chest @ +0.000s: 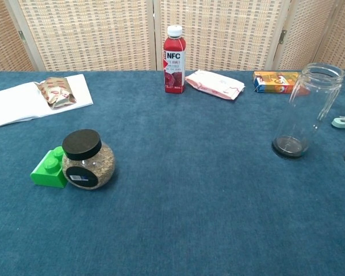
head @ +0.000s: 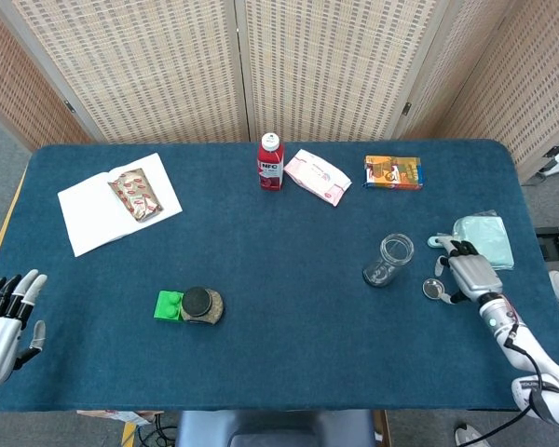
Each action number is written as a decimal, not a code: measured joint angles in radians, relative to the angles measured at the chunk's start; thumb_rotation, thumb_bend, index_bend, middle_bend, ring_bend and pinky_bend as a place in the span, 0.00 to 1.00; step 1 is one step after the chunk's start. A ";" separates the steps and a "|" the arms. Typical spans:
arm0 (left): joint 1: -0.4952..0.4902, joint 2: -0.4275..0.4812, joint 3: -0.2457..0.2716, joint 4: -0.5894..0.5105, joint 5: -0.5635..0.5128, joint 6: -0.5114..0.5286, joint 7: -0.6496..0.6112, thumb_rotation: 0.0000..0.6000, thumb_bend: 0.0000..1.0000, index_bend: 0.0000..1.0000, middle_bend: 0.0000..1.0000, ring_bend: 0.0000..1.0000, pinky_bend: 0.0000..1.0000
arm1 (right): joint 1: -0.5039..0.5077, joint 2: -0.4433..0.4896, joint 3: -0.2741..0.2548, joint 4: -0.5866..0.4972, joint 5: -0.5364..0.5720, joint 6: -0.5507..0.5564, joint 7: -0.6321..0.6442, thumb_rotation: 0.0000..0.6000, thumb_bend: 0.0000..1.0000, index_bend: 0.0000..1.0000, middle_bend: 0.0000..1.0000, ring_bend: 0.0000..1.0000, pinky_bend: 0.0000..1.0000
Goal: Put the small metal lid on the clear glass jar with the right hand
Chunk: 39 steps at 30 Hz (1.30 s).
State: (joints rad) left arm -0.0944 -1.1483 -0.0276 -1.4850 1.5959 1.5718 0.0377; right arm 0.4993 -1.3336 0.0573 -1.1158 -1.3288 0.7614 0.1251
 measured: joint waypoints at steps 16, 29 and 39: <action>0.003 0.002 -0.001 0.012 0.013 0.016 -0.021 1.00 0.54 0.00 0.06 0.00 0.00 | 0.016 -0.015 -0.008 0.013 0.006 -0.009 -0.026 1.00 0.26 0.51 0.00 0.00 0.00; 0.003 0.004 -0.005 0.019 0.015 0.023 -0.036 1.00 0.54 0.00 0.06 0.00 0.00 | 0.028 -0.043 -0.009 0.049 0.010 -0.022 -0.025 1.00 0.29 0.53 0.00 0.00 0.00; 0.005 0.005 -0.007 0.021 0.015 0.030 -0.039 1.00 0.54 0.00 0.06 0.00 0.00 | 0.030 -0.052 -0.011 0.055 0.013 -0.022 -0.037 1.00 0.30 0.56 0.00 0.00 0.00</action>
State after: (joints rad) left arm -0.0893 -1.1430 -0.0345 -1.4643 1.6108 1.6018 -0.0011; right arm 0.5293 -1.3852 0.0460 -1.0606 -1.3160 0.7398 0.0881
